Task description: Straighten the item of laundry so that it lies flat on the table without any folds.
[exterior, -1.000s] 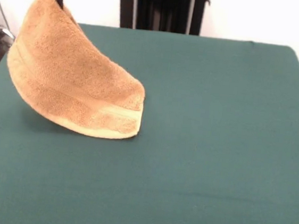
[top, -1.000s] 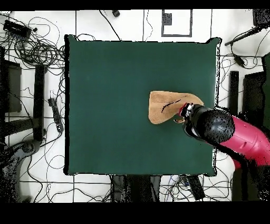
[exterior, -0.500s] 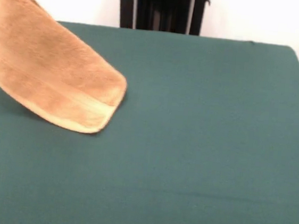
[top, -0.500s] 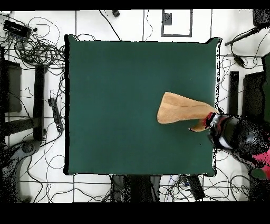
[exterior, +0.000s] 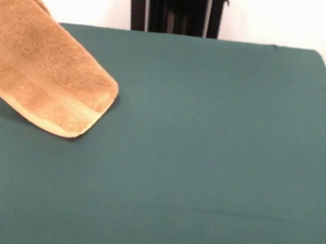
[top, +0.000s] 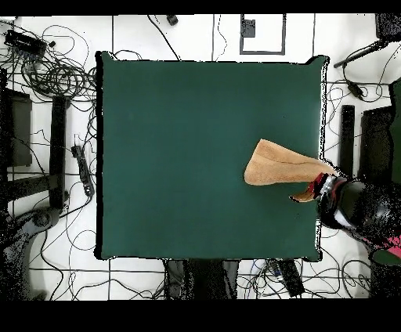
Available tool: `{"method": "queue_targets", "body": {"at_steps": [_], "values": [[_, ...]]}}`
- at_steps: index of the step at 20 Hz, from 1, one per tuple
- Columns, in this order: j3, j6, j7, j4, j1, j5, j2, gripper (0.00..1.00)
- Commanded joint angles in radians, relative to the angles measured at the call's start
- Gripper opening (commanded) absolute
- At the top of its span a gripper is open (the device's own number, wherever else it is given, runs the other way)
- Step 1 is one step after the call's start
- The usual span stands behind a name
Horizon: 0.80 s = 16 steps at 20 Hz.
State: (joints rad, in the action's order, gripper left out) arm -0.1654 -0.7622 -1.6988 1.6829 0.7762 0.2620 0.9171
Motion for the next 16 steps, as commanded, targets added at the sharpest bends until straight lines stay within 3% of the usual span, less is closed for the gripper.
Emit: {"method": "queue_targets", "body": {"at_steps": [1,12,16], "values": [[-0.153,-0.122,0.188,0.016,-0.052,0.015,0.016,0.0],[-0.161,-0.12,0.105,0.026,-0.142,0.035,-0.003,0.0],[-0.173,-0.103,0.094,0.053,-0.136,-0.014,-0.015,0.0]]}}
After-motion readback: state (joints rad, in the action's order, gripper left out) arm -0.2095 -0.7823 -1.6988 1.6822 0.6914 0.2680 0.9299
